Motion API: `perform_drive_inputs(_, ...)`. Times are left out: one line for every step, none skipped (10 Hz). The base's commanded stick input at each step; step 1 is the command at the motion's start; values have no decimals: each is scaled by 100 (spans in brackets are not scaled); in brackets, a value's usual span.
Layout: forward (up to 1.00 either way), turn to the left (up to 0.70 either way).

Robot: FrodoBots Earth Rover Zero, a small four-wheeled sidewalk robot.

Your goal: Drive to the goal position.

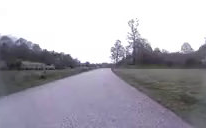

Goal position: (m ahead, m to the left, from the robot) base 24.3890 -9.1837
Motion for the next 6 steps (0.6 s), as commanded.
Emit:
perform_drive_inputs(100,0)
perform_drive_inputs(100,0)
perform_drive_inputs(100,0)
perform_drive_inputs(100,0)
perform_drive_inputs(100,0)
perform_drive_inputs(100,0)
